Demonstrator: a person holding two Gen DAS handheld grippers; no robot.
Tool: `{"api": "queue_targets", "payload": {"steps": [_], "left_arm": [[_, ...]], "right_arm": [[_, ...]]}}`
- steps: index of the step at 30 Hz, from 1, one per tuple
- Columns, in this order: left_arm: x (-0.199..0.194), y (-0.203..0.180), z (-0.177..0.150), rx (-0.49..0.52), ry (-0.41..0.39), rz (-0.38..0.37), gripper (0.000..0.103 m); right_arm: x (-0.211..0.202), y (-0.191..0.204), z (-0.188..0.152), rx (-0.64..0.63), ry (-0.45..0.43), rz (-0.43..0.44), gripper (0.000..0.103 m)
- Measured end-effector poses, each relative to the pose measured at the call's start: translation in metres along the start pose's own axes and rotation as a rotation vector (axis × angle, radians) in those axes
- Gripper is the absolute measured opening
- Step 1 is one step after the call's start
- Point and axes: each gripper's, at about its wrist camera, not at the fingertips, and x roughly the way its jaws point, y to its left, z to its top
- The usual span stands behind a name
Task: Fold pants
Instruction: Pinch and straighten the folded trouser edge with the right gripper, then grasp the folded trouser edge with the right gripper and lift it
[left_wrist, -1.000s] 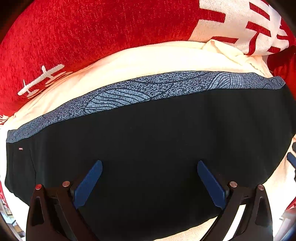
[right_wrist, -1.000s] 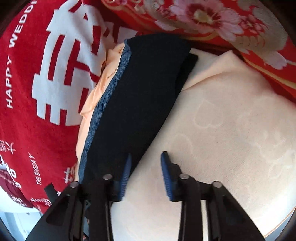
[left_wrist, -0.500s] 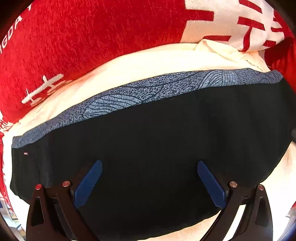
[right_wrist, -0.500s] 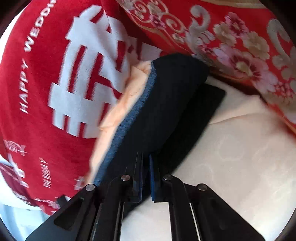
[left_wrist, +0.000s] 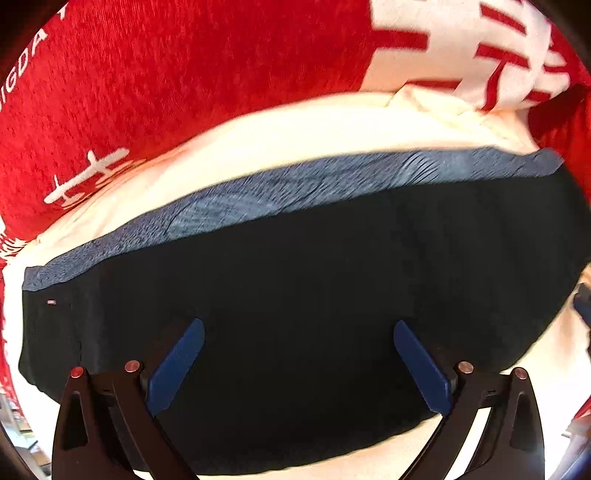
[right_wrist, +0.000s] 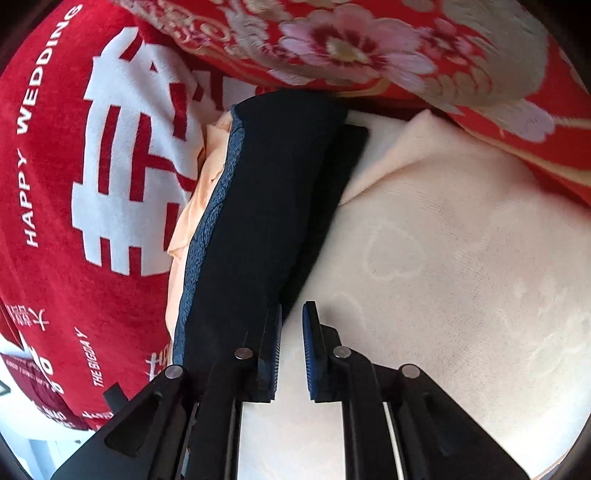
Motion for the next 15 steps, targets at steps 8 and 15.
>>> {"api": "queue_targets", "payload": {"steps": [8, 15], "left_arm": [[0.002, -0.048, 0.013, 0.05, -0.009, -0.038, 0.103], [0.01, -0.048, 0.001, 0.041, -0.033, -0.052, 0.103]], "right_arm": [[0.0, -0.012, 0.003, 0.039, -0.034, 0.028, 0.014], [0.011, -0.017, 0.006, 0.047, -0.076, 0.135, 0.026]]}}
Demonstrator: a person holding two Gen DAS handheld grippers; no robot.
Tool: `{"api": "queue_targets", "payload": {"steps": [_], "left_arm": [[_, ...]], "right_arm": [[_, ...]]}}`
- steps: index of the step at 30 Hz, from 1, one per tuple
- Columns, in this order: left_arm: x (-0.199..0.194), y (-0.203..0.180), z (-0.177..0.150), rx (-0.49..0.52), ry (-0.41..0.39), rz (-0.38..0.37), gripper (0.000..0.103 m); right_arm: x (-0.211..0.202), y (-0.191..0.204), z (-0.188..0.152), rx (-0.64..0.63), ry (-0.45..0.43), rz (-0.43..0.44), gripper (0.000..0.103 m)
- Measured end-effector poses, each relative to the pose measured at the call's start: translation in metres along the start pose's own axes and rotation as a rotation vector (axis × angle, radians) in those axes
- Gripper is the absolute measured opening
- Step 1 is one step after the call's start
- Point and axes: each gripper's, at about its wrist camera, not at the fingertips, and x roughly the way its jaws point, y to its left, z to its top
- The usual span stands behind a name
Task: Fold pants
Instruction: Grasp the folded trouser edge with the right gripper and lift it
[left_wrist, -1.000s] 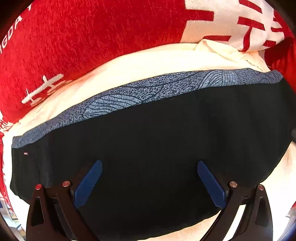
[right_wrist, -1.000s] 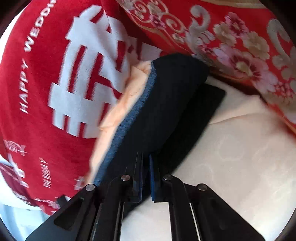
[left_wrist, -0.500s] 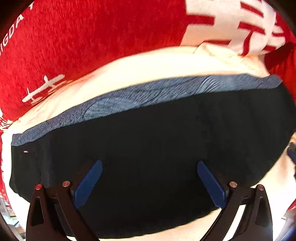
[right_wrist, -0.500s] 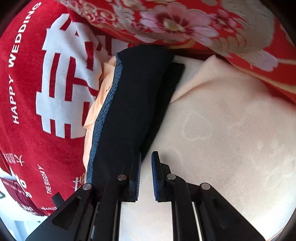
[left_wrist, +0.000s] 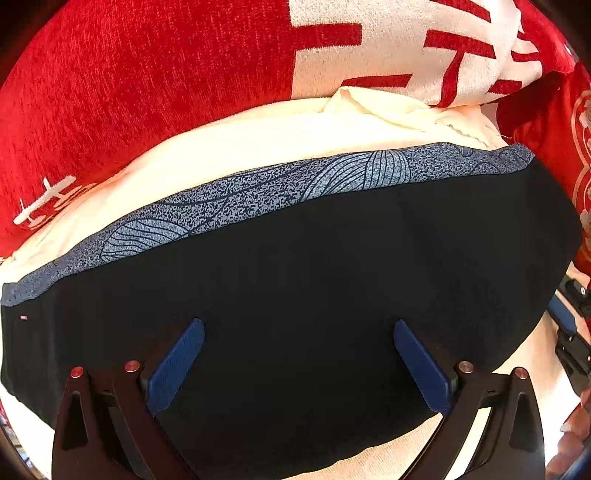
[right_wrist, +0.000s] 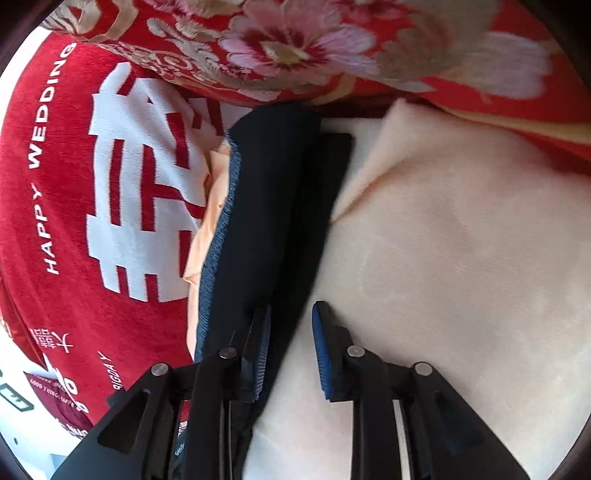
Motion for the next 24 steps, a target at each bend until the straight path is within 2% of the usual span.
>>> {"api": "queue_targets", "payload": {"steps": [6, 9, 11, 13, 15, 19, 21, 22, 23, 24], "left_arm": [[-0.001, 0.001, 0.002, -0.008, 0.014, -0.005, 0.103], [0.001, -0.001, 0.005, -0.006, 0.015, -0.004, 0.103], [0.002, -0.002, 0.006, -0.006, 0.014, -0.005, 0.103], [0.008, 0.013, 0.012, -0.006, 0.013, -0.006, 0.103], [0.007, 0.013, 0.011, -0.008, 0.013, -0.006, 0.103], [0.009, 0.013, 0.008, -0.011, 0.019, -0.011, 0.103], [0.01, 0.014, 0.012, -0.013, 0.044, -0.015, 0.103], [0.009, 0.015, 0.014, -0.017, 0.054, -0.015, 0.102], [0.003, 0.016, 0.019, -0.028, 0.046, -0.017, 0.094], [-0.005, 0.016, 0.024, -0.032, 0.023, -0.022, 0.089]], "right_arm": [[0.001, -0.002, -0.002, 0.007, -0.007, 0.029, 0.026], [-0.006, -0.009, -0.006, 0.055, 0.001, 0.089, 0.038], [-0.008, -0.009, -0.004, 0.062, 0.001, 0.129, 0.056], [-0.006, -0.003, -0.002, 0.042, -0.002, 0.132, 0.065], [0.002, 0.006, 0.0, -0.013, 0.002, 0.084, 0.065], [0.018, 0.016, 0.005, -0.035, -0.016, 0.089, 0.065], [0.027, 0.02, 0.009, -0.041, -0.013, 0.08, 0.058], [0.034, 0.019, 0.012, -0.031, 0.003, 0.055, 0.041], [0.04, 0.016, 0.014, -0.01, 0.027, 0.029, 0.016], [0.04, 0.011, 0.016, 0.017, 0.031, 0.059, 0.016]]}}
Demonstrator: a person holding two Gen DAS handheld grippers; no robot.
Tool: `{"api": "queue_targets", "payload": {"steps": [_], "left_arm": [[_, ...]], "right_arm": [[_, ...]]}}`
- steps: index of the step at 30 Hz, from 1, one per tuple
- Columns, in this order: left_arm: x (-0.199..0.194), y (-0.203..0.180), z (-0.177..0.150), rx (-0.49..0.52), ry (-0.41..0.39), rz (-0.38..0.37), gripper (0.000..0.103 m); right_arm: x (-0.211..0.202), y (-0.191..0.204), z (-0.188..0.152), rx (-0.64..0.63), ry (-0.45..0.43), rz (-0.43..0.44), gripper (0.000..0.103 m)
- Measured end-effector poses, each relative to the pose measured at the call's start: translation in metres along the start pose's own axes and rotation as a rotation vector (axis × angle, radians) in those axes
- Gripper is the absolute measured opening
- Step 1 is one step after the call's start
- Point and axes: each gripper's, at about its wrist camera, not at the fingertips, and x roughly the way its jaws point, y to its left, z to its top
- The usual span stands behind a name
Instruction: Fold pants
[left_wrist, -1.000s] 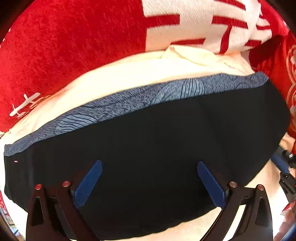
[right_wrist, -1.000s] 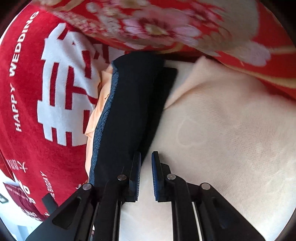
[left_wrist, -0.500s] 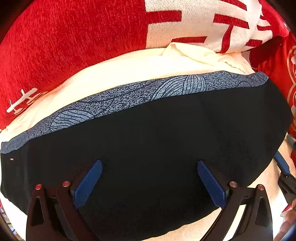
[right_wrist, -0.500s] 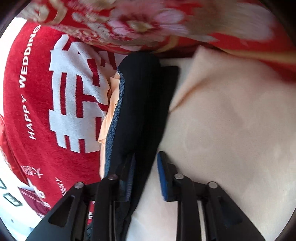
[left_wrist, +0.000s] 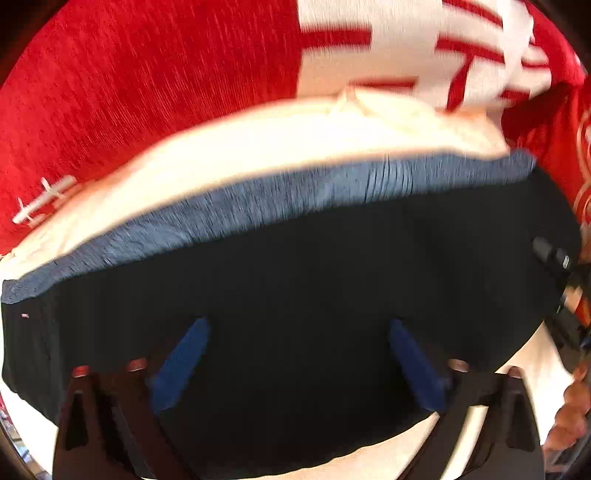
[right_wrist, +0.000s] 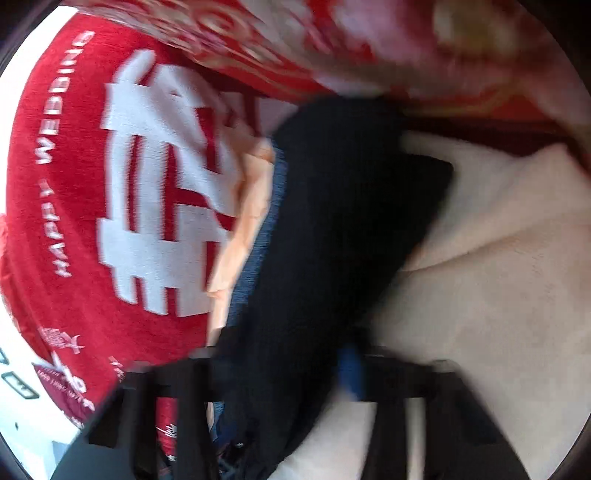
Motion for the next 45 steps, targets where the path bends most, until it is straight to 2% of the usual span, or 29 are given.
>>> {"api": "queue_targets", "payload": {"steps": [3, 6, 8, 10, 12, 16, 19, 21, 26, 28, 31, 33, 36, 38, 40, 41, 42, 43, 45], "left_arm": [[-0.01, -0.008, 0.014, 0.024, -0.06, -0.005, 0.088], [0.006, -0.027, 0.019, 0.049, -0.029, -0.03, 0.088], [0.021, -0.038, 0.011, 0.063, -0.008, -0.005, 0.088], [0.021, -0.043, 0.005, 0.081, -0.067, 0.018, 0.088], [0.021, -0.037, 0.003, 0.066, -0.071, -0.006, 0.088], [0.017, -0.023, 0.002, 0.06, -0.059, -0.062, 0.088], [0.002, 0.005, -0.004, 0.016, -0.058, -0.085, 0.088], [-0.009, 0.029, -0.012, -0.005, -0.068, -0.075, 0.088], [-0.027, 0.114, -0.036, -0.074, -0.063, 0.009, 0.088], [-0.028, 0.161, -0.049, -0.13, -0.041, 0.057, 0.088], [-0.026, 0.221, -0.067, -0.23, -0.006, 0.107, 0.088], [-0.025, 0.258, -0.08, -0.284, 0.015, 0.142, 0.088], [-0.024, 0.289, -0.092, -0.325, 0.026, 0.129, 0.088], [-0.027, 0.304, -0.096, -0.326, 0.023, 0.132, 0.088], [-0.031, 0.318, -0.097, -0.32, 0.019, 0.13, 0.088], [-0.035, 0.322, -0.095, -0.318, 0.019, 0.115, 0.088], [-0.041, 0.324, -0.088, -0.312, 0.015, 0.096, 0.088], [-0.044, 0.325, -0.086, -0.303, 0.009, 0.078, 0.088], [-0.052, 0.31, -0.074, -0.263, -0.005, 0.026, 0.088]], "right_arm": [[-0.009, 0.012, -0.001, -0.057, 0.004, 0.008, 0.015], [-0.023, 0.04, -0.005, -0.175, 0.004, 0.032, 0.014], [-0.029, 0.06, -0.01, -0.268, 0.008, 0.015, 0.014], [-0.03, 0.085, -0.017, -0.377, 0.031, -0.01, 0.014], [-0.026, 0.107, -0.03, -0.495, 0.047, -0.048, 0.014], [-0.022, 0.136, -0.046, -0.628, 0.054, -0.108, 0.014], [-0.024, 0.158, -0.063, -0.746, 0.052, -0.151, 0.014], [-0.024, 0.177, -0.078, -0.826, 0.053, -0.178, 0.014], [-0.009, 0.214, -0.142, -1.064, 0.067, -0.277, 0.014], [0.006, 0.224, -0.167, -1.135, 0.082, -0.308, 0.014], [0.038, 0.226, -0.222, -1.27, 0.134, -0.381, 0.015], [0.058, 0.216, -0.248, -1.342, 0.166, -0.424, 0.019], [0.104, 0.19, -0.304, -1.507, 0.225, -0.561, 0.026], [0.128, 0.167, -0.335, -1.655, 0.244, -0.713, 0.028], [0.138, 0.152, -0.367, -1.857, 0.182, -0.848, 0.028], [0.133, 0.15, -0.377, -1.909, 0.167, -0.85, 0.029], [0.123, 0.153, -0.382, -1.907, 0.186, -0.814, 0.03], [0.116, 0.158, -0.382, -1.872, 0.215, -0.781, 0.032], [0.101, 0.173, -0.368, -1.7, 0.316, -0.667, 0.034]]}}
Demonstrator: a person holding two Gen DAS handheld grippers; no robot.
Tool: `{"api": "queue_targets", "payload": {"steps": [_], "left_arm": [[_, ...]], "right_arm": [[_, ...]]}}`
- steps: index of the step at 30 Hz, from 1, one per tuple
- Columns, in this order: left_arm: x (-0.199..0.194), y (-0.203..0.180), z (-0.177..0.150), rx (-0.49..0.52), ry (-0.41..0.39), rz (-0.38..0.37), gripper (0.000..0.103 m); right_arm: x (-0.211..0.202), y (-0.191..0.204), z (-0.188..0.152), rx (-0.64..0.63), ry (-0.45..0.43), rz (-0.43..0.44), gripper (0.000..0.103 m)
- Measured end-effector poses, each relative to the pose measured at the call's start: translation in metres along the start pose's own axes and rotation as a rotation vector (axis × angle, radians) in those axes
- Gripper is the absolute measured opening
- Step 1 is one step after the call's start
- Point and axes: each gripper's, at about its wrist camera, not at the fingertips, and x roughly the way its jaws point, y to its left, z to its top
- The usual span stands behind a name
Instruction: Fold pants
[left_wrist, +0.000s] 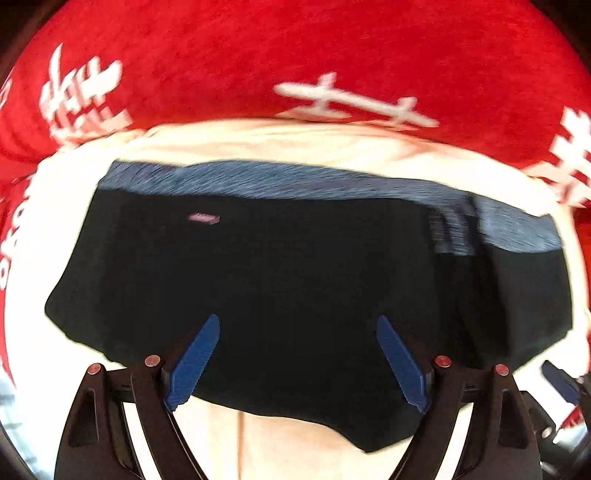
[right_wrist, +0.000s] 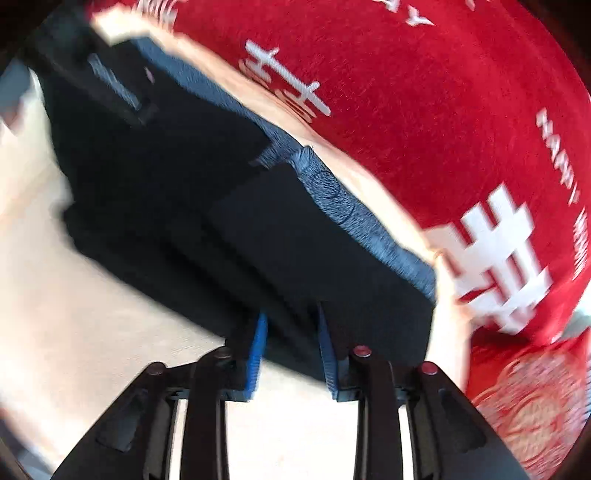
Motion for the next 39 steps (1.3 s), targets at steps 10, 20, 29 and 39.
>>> {"api": "queue_targets", "payload": {"steps": [10, 20, 29, 39], "left_arm": [[0.002, -0.072, -0.013, 0.122, 0.035, -0.113, 0.088], [0.016, -0.053, -0.02, 0.079, 0.089, -0.061, 0.088], [-0.01, -0.04, -0.022, 0.047, 0.047, -0.024, 0.088], [-0.017, -0.066, 0.0, 0.031, 0.034, -0.013, 0.088]], "right_arm": [[0.068, -0.132, -0.063, 1.205, 0.064, 0.864, 0.035], [0.092, -0.125, -0.099, 1.491, 0.058, 0.978, 0.037], [0.055, -0.147, -0.059, 1.243, 0.042, 0.912, 0.006], [0.068, -0.094, -0.055, 0.962, 0.218, 0.928, 0.007]]}}
